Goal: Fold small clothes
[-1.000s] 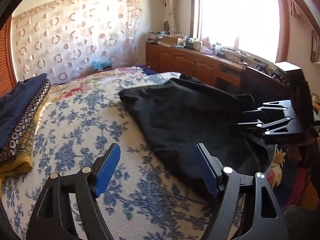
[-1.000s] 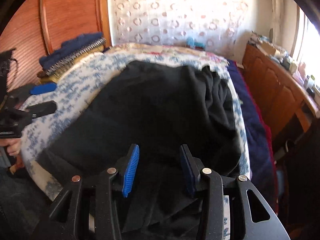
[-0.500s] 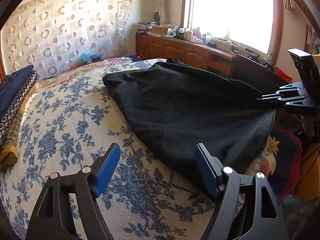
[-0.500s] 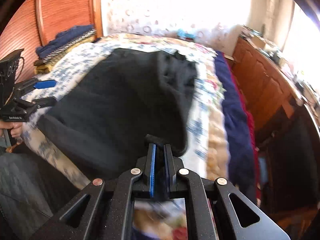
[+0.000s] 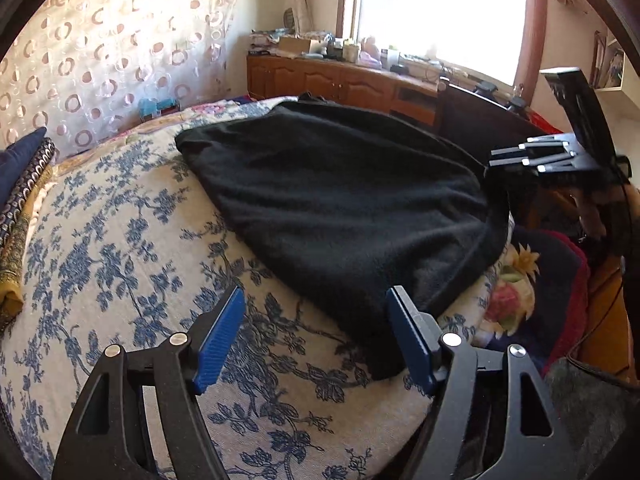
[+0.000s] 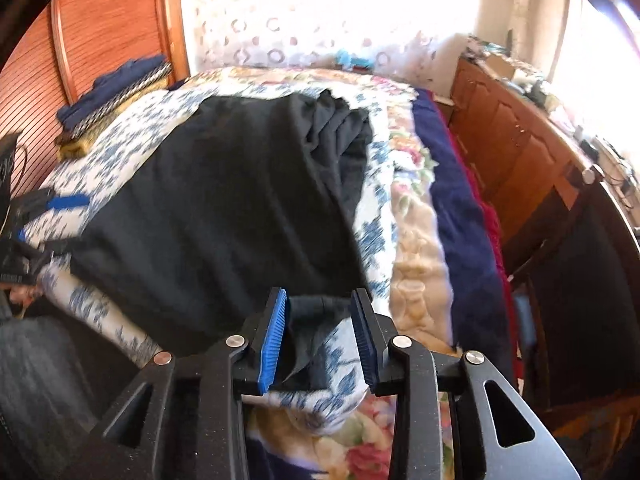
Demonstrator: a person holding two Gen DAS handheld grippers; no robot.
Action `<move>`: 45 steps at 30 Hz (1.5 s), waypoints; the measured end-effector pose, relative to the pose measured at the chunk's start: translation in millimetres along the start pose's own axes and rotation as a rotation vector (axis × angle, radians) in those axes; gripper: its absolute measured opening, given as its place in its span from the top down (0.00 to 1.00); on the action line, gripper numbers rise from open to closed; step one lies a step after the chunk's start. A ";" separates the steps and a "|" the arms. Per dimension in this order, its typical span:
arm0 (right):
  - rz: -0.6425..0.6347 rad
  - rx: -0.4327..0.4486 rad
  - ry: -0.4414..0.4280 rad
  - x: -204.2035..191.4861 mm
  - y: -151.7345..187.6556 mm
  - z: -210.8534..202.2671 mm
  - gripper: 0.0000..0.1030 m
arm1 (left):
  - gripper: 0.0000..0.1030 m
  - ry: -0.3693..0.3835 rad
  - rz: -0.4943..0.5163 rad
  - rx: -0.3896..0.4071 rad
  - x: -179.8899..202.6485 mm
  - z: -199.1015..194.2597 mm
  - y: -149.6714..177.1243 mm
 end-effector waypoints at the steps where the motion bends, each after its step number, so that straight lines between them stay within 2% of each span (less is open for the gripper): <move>1: 0.010 0.006 0.006 0.6 1.2 2.1 0.66 | 0.28 0.007 -0.005 -0.014 0.7 1.5 2.4; 6: 0.046 0.007 0.023 1.3 10.1 13.2 0.64 | 0.28 0.024 -0.003 -0.056 6.8 4.0 13.6; 8: 0.060 0.000 0.013 -0.3 15.1 18.7 0.49 | 0.29 0.029 -0.005 -0.054 7.5 2.3 14.1; 9: 0.064 -0.005 0.008 -1.2 17.8 20.6 0.48 | 0.32 0.035 -0.007 -0.054 7.8 1.8 14.3; 13: 0.081 -0.043 -0.022 -6.3 28.9 33.6 0.48 | 0.43 0.067 -0.013 -0.062 11.5 2.2 16.0; 16: 0.077 -0.049 -0.039 -9.8 33.1 38.6 0.48 | 0.46 0.084 -0.019 -0.066 13.1 1.5 16.5; 18: 0.072 -0.051 -0.059 -13.9 32.7 39.0 0.52 | 0.46 0.087 -0.023 -0.068 12.9 1.7 16.4; 20: 0.056 -0.050 -0.074 -16.1 32.2 39.0 0.64 | 0.46 0.094 -0.024 -0.071 14.1 1.8 16.9; 23: 0.024 -0.053 -0.095 -22.1 32.4 39.4 0.90 | 0.52 0.107 -0.018 -0.076 15.9 2.5 16.6; 25: 0.002 -0.046 -0.110 -26.5 31.9 38.4 0.91 | 0.66 0.134 -0.016 -0.081 18.4 3.2 16.4; 26: -0.003 -0.037 -0.112 -26.3 30.7 36.4 0.92 | 0.69 0.146 -0.011 -0.086 20.1 3.6 16.6; 28: 0.007 -0.005 -0.130 -24.4 26.4 33.8 0.93 | 0.86 0.152 0.005 -0.090 21.8 3.7 16.0; 30: 0.023 0.029 -0.137 -20.3 21.8 28.4 0.93 | 0.89 0.146 0.003 -0.078 19.7 0.9 12.5; 36: 0.075 0.186 -0.165 -7.1 2.0 -8.2 0.93 | 0.90 0.170 -0.060 0.042 5.8 -28.6 -23.6; 40: 0.080 0.290 -0.166 1.3 -33.8 -22.1 0.94 | 0.90 0.145 -0.062 0.115 -10.1 -39.3 -65.9; 45: 0.053 0.353 -0.147 7.4 -95.9 -2.6 0.94 | 0.90 0.088 -0.092 0.157 -51.9 -24.2 -121.9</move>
Point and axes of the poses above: each gripper's, at about its wrist camera, not at the fingertips, and z roughly the way its jaws point, x to its right, y to its underside, the point moved 6 cm from there along z, roughly the way its jaws point
